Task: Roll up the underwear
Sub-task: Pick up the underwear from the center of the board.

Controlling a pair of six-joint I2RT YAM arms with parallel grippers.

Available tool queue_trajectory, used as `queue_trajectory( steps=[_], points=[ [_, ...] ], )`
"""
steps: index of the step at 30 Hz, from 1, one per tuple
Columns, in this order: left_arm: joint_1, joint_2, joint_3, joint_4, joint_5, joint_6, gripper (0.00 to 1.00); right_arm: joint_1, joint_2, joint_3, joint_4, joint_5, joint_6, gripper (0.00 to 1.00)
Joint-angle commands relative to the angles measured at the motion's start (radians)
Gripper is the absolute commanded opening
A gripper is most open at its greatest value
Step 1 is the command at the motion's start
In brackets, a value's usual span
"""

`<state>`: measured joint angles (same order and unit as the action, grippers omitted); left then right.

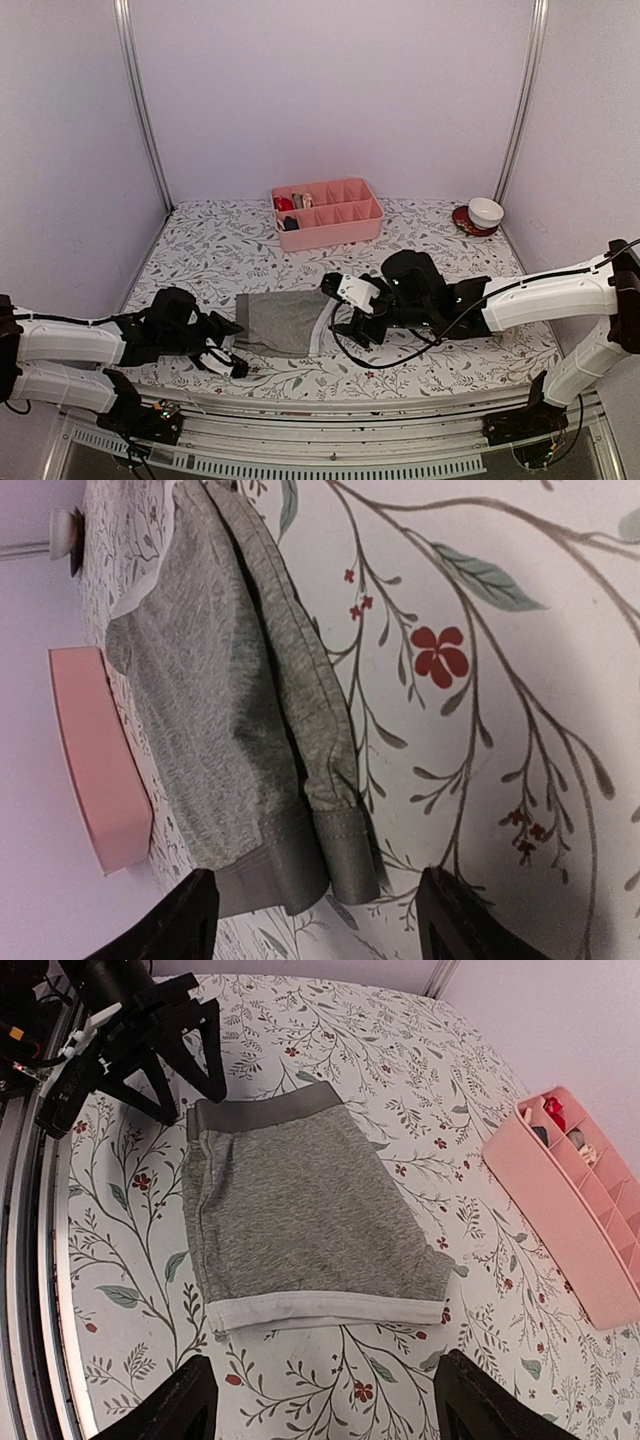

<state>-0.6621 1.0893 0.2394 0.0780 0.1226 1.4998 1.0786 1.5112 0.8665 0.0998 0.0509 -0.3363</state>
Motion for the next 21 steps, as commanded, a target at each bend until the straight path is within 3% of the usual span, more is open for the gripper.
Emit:
queue_trajectory(
  steps=[1, 14, 21],
  points=[
    [-0.029, 0.068, 0.004, 0.002, -0.057, -0.015, 0.69, 0.0, -0.033, -0.011, 0.036, 0.012, -0.004, 0.76],
    [-0.046, 0.189, 0.027, 0.066, -0.132, -0.042, 0.54, 0.02, -0.011, -0.007, 0.044, 0.013, -0.025, 0.76],
    [-0.064, 0.197, 0.029, 0.066, -0.133, -0.055, 0.4, 0.031, 0.009, -0.005, 0.052, 0.016, -0.049, 0.76]
  ],
)
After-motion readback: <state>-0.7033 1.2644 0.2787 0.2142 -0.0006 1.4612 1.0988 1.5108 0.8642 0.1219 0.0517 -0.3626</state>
